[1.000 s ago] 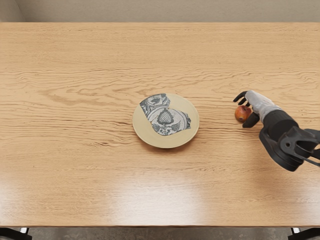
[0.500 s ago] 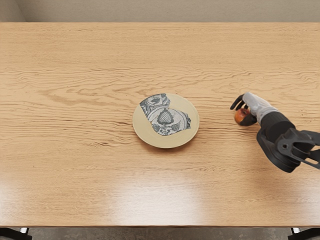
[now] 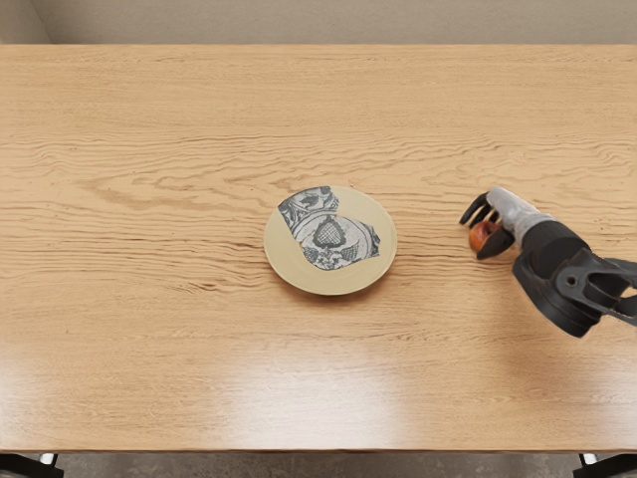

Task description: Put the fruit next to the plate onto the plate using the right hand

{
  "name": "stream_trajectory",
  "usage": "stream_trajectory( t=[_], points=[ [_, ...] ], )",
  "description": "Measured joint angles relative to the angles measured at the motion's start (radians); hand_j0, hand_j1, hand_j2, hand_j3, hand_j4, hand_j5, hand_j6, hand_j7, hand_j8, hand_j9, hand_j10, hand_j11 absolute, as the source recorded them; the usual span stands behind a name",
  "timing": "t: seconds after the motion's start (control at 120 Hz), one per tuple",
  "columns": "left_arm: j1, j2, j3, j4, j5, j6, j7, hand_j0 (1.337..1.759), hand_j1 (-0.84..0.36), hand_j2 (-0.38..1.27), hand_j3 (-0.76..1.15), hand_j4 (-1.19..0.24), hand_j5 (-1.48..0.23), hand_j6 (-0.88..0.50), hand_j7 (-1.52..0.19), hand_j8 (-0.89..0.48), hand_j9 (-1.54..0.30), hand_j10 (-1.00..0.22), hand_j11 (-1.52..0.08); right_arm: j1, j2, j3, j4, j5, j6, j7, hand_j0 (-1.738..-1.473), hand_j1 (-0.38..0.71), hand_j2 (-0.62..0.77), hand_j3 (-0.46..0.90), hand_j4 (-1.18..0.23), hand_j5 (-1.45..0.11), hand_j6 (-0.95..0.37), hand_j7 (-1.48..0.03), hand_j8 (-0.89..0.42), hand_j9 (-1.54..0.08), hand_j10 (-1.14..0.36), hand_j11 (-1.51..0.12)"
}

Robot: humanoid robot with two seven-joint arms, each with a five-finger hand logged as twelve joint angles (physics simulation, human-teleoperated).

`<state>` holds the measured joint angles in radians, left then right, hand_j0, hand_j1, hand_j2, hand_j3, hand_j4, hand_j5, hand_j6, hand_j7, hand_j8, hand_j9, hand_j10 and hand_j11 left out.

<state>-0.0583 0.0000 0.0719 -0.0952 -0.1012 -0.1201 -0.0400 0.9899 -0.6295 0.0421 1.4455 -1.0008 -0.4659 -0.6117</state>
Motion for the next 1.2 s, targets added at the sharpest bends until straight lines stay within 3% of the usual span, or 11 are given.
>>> stream_trajectory(
  t=[0.2, 0.567, 0.967, 1.2],
  points=[
    [0.000, 0.000, 0.000, 0.000, 0.000, 0.000, 0.000, 1.658, 0.07, 0.05, 0.00, -0.23, -0.30, -0.23, -0.30, -0.23, -0.30, -0.23, -0.30, 0.009, -0.040, 0.139, 0.001, 0.077, 0.164, 0.000, -1.654, 0.25, 0.16, 0.00, -0.63, -0.78, -0.57, -0.79, -0.47, -0.78, -0.60, -0.80],
    [0.000, 0.000, 0.000, 0.000, 0.000, 0.000, 0.000, 1.658, 0.07, 0.05, 0.00, -0.23, -0.30, -0.23, -0.30, -0.23, -0.30, -0.23, -0.30, 0.005, -0.060, 0.468, 0.004, 0.307, 0.646, 0.001, -1.657, 0.26, 0.20, 0.00, -0.61, -0.81, -0.57, -0.80, -0.46, -0.80, -0.59, -0.81],
    [0.000, 0.000, 0.000, 0.000, 0.000, 0.000, 0.000, 1.658, 0.07, 0.05, 0.00, -0.23, -0.30, -0.23, -0.30, -0.23, -0.30, -0.23, -0.30, 0.011, 0.140, 0.542, 0.006, 0.326, 0.694, 0.001, -1.658, 0.30, 0.30, 0.00, -0.64, -0.86, -0.56, -0.84, -0.45, -0.85, -0.57, -0.85],
    [0.000, 0.000, 0.000, 0.000, 0.000, 0.000, 0.000, 1.658, 0.07, 0.05, 0.00, -0.23, -0.30, -0.23, -0.30, -0.23, -0.30, -0.23, -0.30, 0.004, 0.252, 0.537, -0.020, 0.183, 0.676, 0.001, -1.657, 0.29, 0.35, 0.00, -0.67, -0.90, -0.59, -0.89, -0.47, -0.90, -0.59, -0.90]
  ],
)
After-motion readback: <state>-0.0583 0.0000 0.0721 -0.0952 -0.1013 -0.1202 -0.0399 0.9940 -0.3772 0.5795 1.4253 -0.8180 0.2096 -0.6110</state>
